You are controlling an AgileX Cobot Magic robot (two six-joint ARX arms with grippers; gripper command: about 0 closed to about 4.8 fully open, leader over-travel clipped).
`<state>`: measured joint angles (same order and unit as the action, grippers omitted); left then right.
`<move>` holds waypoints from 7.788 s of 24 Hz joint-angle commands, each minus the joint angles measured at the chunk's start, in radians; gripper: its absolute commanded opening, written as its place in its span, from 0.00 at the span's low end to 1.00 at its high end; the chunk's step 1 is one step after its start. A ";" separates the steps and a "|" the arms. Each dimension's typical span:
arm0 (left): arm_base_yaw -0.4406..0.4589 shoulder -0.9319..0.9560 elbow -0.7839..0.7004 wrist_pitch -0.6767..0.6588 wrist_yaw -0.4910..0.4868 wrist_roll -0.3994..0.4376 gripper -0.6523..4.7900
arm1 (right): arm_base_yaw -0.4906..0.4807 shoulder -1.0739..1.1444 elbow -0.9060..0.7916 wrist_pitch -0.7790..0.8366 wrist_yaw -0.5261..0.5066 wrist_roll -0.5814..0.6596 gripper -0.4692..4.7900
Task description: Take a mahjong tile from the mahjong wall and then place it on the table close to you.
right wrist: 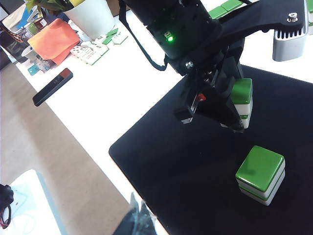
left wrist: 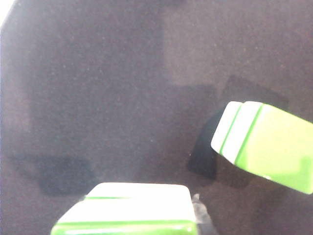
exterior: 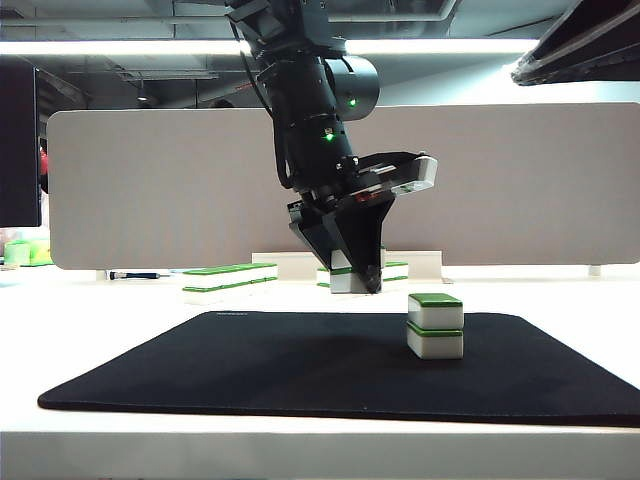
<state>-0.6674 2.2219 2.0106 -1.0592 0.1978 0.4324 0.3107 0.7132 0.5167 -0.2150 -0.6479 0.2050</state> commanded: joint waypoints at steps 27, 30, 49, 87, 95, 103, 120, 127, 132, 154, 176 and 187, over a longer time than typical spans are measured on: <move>0.058 -0.051 -0.027 -0.082 0.188 0.005 0.33 | 0.001 -0.002 0.003 0.014 0.002 0.000 0.09; 0.058 -0.051 -0.055 -0.080 0.189 0.008 0.33 | 0.001 -0.002 0.003 0.014 0.002 0.000 0.09; 0.056 -0.051 -0.130 -0.023 0.183 0.003 0.33 | 0.001 0.000 0.003 0.018 0.002 0.000 0.09; -0.076 -0.042 -0.188 0.067 -0.010 0.210 0.42 | 0.001 -0.002 0.003 0.018 0.028 0.000 0.09; -0.097 -0.042 -0.189 0.106 0.008 0.203 0.63 | 0.001 -0.002 0.003 0.018 0.028 0.000 0.09; -0.095 -0.043 -0.188 0.063 0.003 0.196 0.63 | 0.001 -0.002 0.003 0.018 0.028 0.000 0.09; -0.094 -0.045 -0.186 0.022 -0.003 0.196 0.77 | 0.001 -0.002 0.003 0.018 0.028 0.000 0.09; -0.093 -0.046 -0.103 -0.124 -0.042 0.189 0.88 | 0.001 -0.002 0.003 0.018 0.028 0.000 0.09; -0.093 -0.051 -0.067 -0.226 -0.230 0.140 0.88 | 0.001 -0.002 0.003 0.018 0.028 0.000 0.09; -0.093 -0.357 -0.067 -0.332 -0.525 0.045 0.26 | 0.001 -0.002 0.003 0.017 0.024 0.000 0.09; -0.119 -0.400 -0.067 -0.253 -1.174 -0.155 0.26 | 0.001 -0.002 0.003 0.017 0.024 0.000 0.09; -0.106 -0.407 -0.068 -0.011 -1.221 -0.090 0.26 | 0.001 -0.002 0.003 0.017 0.025 0.000 0.09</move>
<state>-0.7780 1.8256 1.9381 -1.1381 -1.0225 0.3138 0.3111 0.7132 0.5167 -0.2081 -0.6209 0.2047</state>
